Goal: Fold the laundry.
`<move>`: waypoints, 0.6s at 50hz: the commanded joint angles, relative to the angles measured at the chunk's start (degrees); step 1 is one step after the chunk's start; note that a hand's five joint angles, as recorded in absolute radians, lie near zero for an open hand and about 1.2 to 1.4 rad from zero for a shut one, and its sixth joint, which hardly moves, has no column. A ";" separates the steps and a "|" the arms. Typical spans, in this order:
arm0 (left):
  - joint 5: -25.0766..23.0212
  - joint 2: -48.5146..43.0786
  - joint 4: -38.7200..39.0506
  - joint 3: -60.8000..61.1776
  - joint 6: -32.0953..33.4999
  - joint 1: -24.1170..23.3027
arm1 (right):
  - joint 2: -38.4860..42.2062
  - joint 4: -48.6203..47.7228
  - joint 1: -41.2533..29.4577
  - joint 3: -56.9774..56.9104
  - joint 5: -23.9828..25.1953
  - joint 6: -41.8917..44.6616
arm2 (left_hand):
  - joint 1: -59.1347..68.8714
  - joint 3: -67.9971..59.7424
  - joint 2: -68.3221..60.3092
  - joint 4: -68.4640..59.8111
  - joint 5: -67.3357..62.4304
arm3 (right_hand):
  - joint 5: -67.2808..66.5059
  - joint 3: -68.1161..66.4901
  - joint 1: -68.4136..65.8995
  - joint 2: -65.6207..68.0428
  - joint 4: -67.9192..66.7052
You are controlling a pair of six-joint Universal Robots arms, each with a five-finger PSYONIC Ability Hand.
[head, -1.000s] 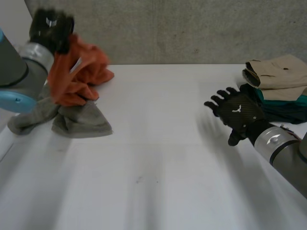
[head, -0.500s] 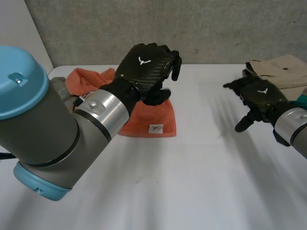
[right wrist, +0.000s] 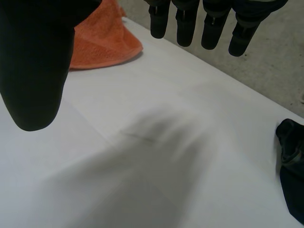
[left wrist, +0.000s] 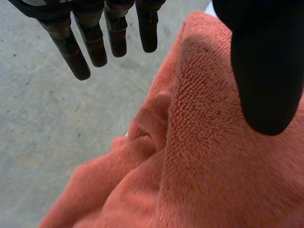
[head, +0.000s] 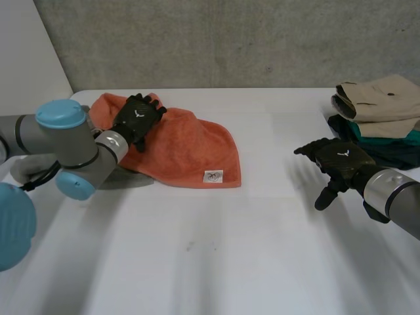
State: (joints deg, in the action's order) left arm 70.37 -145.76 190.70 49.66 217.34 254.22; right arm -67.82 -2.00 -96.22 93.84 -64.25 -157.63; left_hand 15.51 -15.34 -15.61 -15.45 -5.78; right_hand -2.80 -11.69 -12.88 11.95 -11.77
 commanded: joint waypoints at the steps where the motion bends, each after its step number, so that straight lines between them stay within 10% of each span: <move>1: -3.74 -8.22 -0.42 -10.54 -5.17 0.58 | 1.11 -0.46 -0.11 0.99 -0.09 2.77 | 5.47 -5.64 -5.37 -5.53 -5.20 | 2.80 1.69 2.88 -1.95 1.77; 5: -5.15 -11.56 -1.57 -13.88 -5.35 0.76 | 1.28 -0.55 -0.11 1.08 -0.09 2.86 | 15.83 -16.00 -15.72 -15.89 -15.55 | 2.80 1.69 2.88 -1.95 1.77; 9: -4.28 -12.00 -1.30 -14.94 -5.61 0.32 | 1.55 -0.81 -0.11 1.08 -0.17 2.95 | 64.32 -64.50 -64.22 -64.38 -64.05 | 2.80 1.69 2.88 -1.95 1.77; 19: 4.51 -4.64 0.46 -11.62 -7.89 -3.81 | 2.07 -1.69 0.07 0.81 -1.23 2.95 | 64.49 -64.66 -64.39 -64.55 -64.22 | 2.80 1.69 2.88 -1.95 1.77; 30: 5.13 27.88 2.57 9.04 -25.64 -14.26 | -1.70 -1.61 0.77 0.29 -2.37 1.98 | 64.49 -64.66 -64.39 -64.55 -64.22 | 2.80 1.69 2.88 -1.95 1.77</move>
State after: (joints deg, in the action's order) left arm 75.45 -132.80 192.44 49.21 200.83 246.30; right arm -66.89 -3.66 -95.76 94.25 -65.89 -155.00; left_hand 64.95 -68.09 -68.44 -68.57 -55.05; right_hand -2.80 -11.69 -12.88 11.95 -11.77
